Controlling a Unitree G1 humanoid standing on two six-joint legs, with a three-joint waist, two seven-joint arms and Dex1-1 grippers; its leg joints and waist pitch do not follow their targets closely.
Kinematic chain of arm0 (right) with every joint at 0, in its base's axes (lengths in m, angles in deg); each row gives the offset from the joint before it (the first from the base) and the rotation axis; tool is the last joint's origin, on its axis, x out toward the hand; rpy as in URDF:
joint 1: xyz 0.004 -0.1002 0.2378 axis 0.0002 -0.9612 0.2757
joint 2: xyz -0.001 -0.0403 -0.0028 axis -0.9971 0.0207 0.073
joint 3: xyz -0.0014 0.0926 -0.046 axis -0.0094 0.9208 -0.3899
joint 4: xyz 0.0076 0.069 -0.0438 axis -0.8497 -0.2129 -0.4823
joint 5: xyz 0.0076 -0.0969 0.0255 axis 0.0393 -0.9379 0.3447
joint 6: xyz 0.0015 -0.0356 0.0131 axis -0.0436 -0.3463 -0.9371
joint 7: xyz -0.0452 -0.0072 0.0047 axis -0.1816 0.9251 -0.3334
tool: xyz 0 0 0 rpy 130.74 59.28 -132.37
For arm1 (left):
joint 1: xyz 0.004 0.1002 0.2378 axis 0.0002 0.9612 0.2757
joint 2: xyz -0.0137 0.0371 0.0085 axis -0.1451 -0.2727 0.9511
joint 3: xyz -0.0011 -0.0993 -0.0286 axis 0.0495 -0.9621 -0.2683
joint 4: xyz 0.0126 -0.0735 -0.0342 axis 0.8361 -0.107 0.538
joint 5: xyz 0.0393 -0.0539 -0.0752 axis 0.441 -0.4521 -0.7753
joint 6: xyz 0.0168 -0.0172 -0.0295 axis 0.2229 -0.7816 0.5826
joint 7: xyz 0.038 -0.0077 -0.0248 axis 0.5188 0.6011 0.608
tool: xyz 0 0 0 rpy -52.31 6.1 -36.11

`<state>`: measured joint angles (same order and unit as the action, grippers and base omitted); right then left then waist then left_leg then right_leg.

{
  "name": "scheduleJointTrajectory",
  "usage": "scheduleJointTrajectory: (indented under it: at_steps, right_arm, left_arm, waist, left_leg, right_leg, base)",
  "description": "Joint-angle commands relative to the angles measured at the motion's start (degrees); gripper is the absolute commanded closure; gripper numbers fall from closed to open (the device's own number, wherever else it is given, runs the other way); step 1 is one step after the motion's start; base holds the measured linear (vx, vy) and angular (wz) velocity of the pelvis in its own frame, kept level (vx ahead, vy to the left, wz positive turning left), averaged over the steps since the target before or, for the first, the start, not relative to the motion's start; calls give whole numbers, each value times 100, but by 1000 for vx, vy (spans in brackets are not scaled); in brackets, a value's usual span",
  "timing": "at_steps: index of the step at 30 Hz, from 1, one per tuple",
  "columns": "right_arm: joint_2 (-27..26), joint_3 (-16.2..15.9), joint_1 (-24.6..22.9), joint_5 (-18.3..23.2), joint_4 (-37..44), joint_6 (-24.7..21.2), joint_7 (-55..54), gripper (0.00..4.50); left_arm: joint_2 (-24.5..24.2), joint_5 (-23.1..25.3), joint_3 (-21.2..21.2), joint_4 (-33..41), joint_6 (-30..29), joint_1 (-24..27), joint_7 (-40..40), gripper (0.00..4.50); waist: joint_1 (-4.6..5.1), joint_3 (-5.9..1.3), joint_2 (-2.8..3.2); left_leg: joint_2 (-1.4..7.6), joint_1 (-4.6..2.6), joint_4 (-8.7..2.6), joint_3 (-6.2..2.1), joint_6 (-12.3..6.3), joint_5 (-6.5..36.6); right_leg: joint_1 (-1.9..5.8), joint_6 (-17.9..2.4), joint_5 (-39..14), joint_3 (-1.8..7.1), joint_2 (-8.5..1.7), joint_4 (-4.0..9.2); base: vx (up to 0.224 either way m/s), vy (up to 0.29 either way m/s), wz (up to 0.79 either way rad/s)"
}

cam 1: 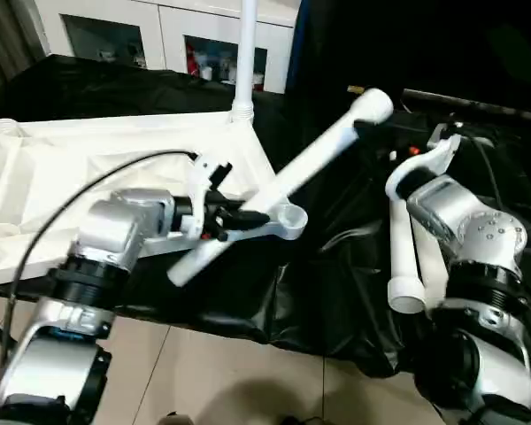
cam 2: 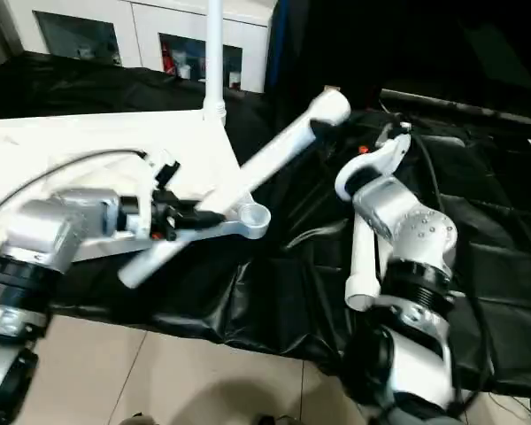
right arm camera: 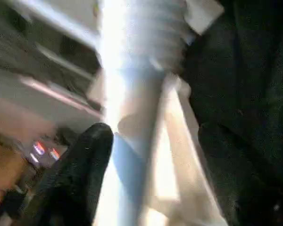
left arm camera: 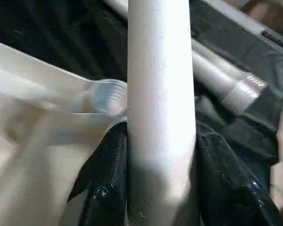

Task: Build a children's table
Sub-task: Pick table leg

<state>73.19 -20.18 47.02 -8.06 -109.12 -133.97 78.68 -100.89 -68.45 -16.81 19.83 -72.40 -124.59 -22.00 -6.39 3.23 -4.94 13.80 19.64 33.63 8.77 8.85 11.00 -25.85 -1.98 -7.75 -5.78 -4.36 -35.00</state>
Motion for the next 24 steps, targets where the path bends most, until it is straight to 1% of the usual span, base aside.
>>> scheduleJointTrajectory:
  at_steps: [1, 2, 3, 4, 5, 6, 7, 8, 9, 10, 11, 12, 13, 14, 15, 16, 17, 18, 19, 20, 21, 23, 24]
  right_arm:
    - [248, -457, -248, -297, 264, -171, 322, 95]
    - [394, -802, -415, -474, 457, -175, 559, 74]
    - [581, -1232, -597, -714, 722, -20, 854, 69]
    - [636, -1352, -648, -791, 805, 57, 940, 69]
    - [963, -2025, -856, -1413, 1155, 726, 1340, 66]
    - [963, -2025, -856, -1413, 1155, 726, 1340, 66]
    - [1162, -2381, -909, -2016, 1257, 1530, 1499, 36]
    - [1162, -2381, -909, -2016, 1257, 1530, 1499, 27]
    - [1307, -2596, -901, -2416, 1238, 2027, 1526, 25]
    - [1484, -2859, -900, -2811, 1236, 2502, 1600, 18]
    - [1917, -3488, -886, -3726, 1221, 3529, 1730, 8]
    - [2051, -3681, -878, -4001, 1209, 3827, 1765, 2]
    - [2229, -3918, -874, -4287, 1228, 4132, 1798, 2]
    - [2364, -4097, -853, -4531, 1218, 4459, 1834, 0]
    - [2492, -4282, -808, -4819, 1180, 4736, 1759, 0]
    - [2517, -4319, -800, -4880, 1169, 4797, 1743, 0]
    - [2717, -4628, -712, -5370, 1039, 5257, 1603, 0]
    - [2726, -4644, -707, -5397, 1027, 5283, 1597, 0]
    - [2808, -4790, -652, -5640, 919, 5517, 1543, 0]
    - [2969, -5088, -540, -6187, 646, 6010, 1402, 0]
    - [3006, -5162, -508, -6349, 544, 6181, 1366, 0]
    - [3135, -5453, -379, -6822, 269, 6417, 1126, 0]
    - [3196, -5628, -273, -7200, 30, 6674, 938, 0]
  left_arm:
    - [-108, 200, 121, -12, 290, -192, 22, 288]
    - [-179, 285, 181, -28, 395, -210, 6, 288]
    - [-233, 309, 200, -35, 420, -233, -29, 288]
    - [-245, 305, 198, -35, 415, -242, -43, 288]
    - [-291, 294, 201, -34, 413, -265, -109, 288]
    - [-291, 294, 201, -34, 413, -265, -109, 288]
    - [-342, 316, 243, -36, 413, -285, -179, 288]
    - [-342, 316, 243, -36, 413, -285, -179, 288]
    - [-368, 334, 274, -40, 421, -292, -219, 288]
    - [-389, 348, 300, -43, 425, -299, -252, 288]
    - [-433, 373, 360, -48, 418, -315, -340, 288]
    - [-447, 376, 380, -43, 408, -317, -372, 288]
    - [-466, 381, 412, -57, 420, -327, -418, 288]
    - [-474, 382, 433, -76, 429, -339, -450, 289]
    - [-478, 380, 446, -79, 423, -344, -472, 289]
    - [-479, 380, 449, -78, 420, -344, -478, 289]
    - [-483, 380, 465, -90, 406, -359, -521, 289]
    - [-483, 380, 466, -93, 407, -361, -522, 289]
    - [-482, 386, 475, -119, 416, -377, -535, 289]
    - [-491, 401, 506, -150, 433, -405, -569, 289]
    - [-495, 405, 516, -157, 436, -413, -582, 289]
    - [-515, 404, 546, -116, 423, -419, -626, 289]
    - [-548, 392, 584, -54, 402, -412, -702, 289]
  waist:
    - [-14, -457, 31]
    - [-28, -453, 29]
    - [-40, -455, 31]
    - [-41, -454, 25]
    - [-42, -458, 22]
    - [-52, -448, 17]
    - [-53, -446, 31]
    - [-42, -443, 16]
    - [-46, -437, 26]
    - [-27, -435, 20]
    - [-54, -432, 31]
    - [-38, -432, 8]
    - [-33, -425, 4]
    - [-36, -426, -5]
    - [-22, -426, -10]
    - [-10, -429, -13]
    - [0, -431, -12]
    - [8, -427, -34]
    - [8, -427, -34]
    - [8, -428, -30]
    - [14, -426, -45]
    - [21, -426, -42]
    - [29, -420, -52]
  left_leg:
    - [-192, 112, -346, 168, 61, 411]
    - [-195, 115, -341, 168, 56, 398]
    - [-194, 129, -337, 166, 58, 370]
    - [-182, 116, -334, 171, 65, 370]
    - [-184, 122, -326, 172, 65, 387]
    - [-182, 117, -314, 181, 78, 408]
    - [-179, 110, -320, 179, 72, 449]
    - [-182, 126, -308, 181, 78, 491]
    - [-178, 134, -310, 172, 75, 520]
    - [-186, 132, -306, 178, 71, 542]
    - [-161, 135, -304, 157, 103, 567]
    - [-187, 136, -287, 179, 83, 561]
    - [-200, 133, -283, 188, 40, 582]
    - [-196, 148, -282, 174, 13, 580]
    - [-202, 145, -276, 184, -9, 587]
    - [-204, 153, -275, 179, -26, 575]
    - [-195, 152, -279, 171, -39, 580]
    - [-201, 150, -271, 179, -44, 588]
    - [-201, 150, -271, 179, -44, 588]
    - [-202, 147, -269, 178, -43, 603]
    - [-207, 144, -259, 186, -40, 624]
    - [-204, 146, -262, 176, -33, 621]
    - [-207, 145, -257, 182, -37, 653]
  right_leg:
    - [535, -98, -1727, 228, -204, 389]
    - [541, -56, -1747, 224, -204, 403]
    - [545, -29, -1748, 224, -211, 399]
    - [531, -21, -1777, 233, -221, 399]
    - [528, -30, -1822, 228, -230, 394]
    - [513, -23, -1940, 224, -231, 419]
    - [498, -44, -1994, 227, -242, 417]
    - [496, -45, -2134, 219, -244, 428]
    - [492, -53, -2215, 217, -257, 431]
    - [494, -51, -2242, 216, -240, 435]
    - [483, -44, -2301, 202, -267, 432]
    - [489, -15, -2295, 207, -239, 448]
    - [486, -1, -2301, 222, -231, 442]
    - [503, 19, -2332, 209, -229, 433]
    - [495, 25, -2313, 216, -218, 433]
    - [500, 10, -2265, 209, -208, 419]
    - [496, -27, -2196, 209, -209, 404]
    - [495, -48, -2167, 207, -192, 401]
    - [495, -48, -2167, 207, -192, 401]
    - [492, -39, -2188, 209, -200, 399]
    - [481, -38, -2206, 208, -193, 398]
    - [489, -49, -2156, 209, -187, 377]
    - [484, -46, -2150, 214, -183, 374]
  base:
    - [0, 0, 0]
    - [0, 0, 0]
    - [0, 0, 0]
    - [0, 0, 0]
    - [0, 0, 0]
    - [0, 0, 0]
    - [0, 0, 0]
    - [0, 0, 0]
    - [0, 0, 0]
    - [0, 0, 0]
    - [0, 0, 0]
    - [0, 0, 0]
    - [0, 0, 0]
    - [0, 0, 0]
    - [0, 0, 0]
    - [0, 0, 0]
    - [0, 0, 0]
    - [0, 0, 0]
    - [0, 0, 0]
    - [0, 0, 0]
    - [0, 0, 0]
    - [0, 0, 0]
    - [0, 0, 0]
